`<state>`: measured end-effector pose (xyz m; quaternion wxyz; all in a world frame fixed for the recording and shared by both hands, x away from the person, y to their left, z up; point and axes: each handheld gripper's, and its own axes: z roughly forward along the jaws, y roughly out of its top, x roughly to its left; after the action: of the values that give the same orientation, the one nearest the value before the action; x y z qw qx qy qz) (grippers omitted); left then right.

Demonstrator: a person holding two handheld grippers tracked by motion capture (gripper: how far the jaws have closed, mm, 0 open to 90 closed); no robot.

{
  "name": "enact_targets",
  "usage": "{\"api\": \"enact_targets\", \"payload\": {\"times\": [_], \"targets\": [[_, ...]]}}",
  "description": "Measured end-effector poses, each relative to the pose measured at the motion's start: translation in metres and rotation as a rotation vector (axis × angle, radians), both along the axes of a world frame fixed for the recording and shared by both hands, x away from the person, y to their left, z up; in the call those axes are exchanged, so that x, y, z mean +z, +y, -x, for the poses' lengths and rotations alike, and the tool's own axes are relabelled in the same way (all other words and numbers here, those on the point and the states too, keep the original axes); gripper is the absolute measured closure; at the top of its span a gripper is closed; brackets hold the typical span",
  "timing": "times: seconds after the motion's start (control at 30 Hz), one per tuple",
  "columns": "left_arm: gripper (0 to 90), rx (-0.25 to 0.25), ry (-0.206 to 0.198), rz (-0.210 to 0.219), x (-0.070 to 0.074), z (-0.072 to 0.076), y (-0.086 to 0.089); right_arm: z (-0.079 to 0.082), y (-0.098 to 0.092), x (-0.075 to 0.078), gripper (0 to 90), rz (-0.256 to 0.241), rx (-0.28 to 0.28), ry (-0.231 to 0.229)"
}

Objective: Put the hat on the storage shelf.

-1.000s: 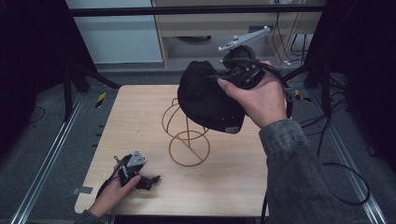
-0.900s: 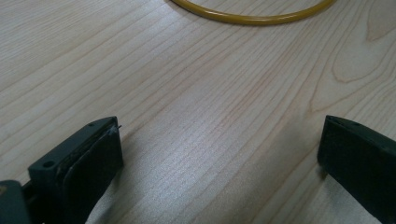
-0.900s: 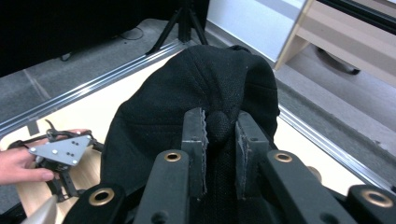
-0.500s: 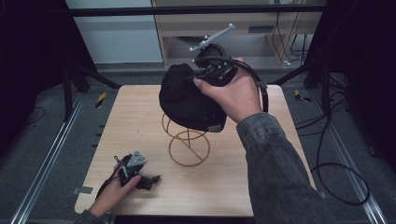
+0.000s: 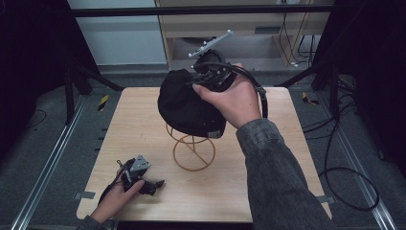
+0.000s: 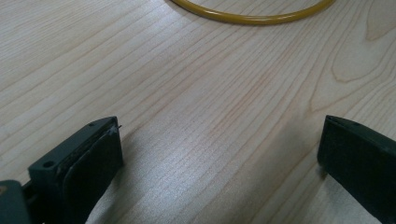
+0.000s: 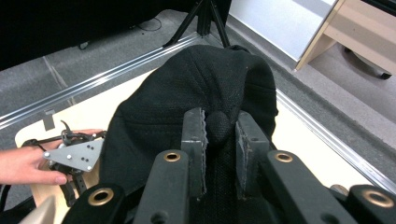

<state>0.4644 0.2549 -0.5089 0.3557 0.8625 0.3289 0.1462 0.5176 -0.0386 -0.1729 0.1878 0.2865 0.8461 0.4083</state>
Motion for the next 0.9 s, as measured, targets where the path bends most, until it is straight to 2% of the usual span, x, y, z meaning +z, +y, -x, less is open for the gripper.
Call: {"api": "enact_targets", "payload": {"times": [0.27, 0.37, 0.53, 0.9], "targets": [[0.0, 0.000, -0.001, -0.001, 0.000, 0.000, 0.000, -0.002, 0.008, -0.004, 76.7, 0.011, 0.019, 0.018], [0.0, -0.001, -0.001, -0.001, 0.000, 0.000, 0.000, -0.003, 0.007, -0.010, 76.4, 0.001, 0.017, 0.022], [0.0, -0.001, -0.002, -0.001, 0.000, 0.000, 0.000, -0.006, 0.007, -0.019, 76.2, 0.012, 0.020, 0.043], [0.0, -0.002, -0.001, -0.001, 0.000, 0.000, 0.000, -0.010, 0.015, -0.025, 75.6, 0.027, 0.037, 0.061]]}}
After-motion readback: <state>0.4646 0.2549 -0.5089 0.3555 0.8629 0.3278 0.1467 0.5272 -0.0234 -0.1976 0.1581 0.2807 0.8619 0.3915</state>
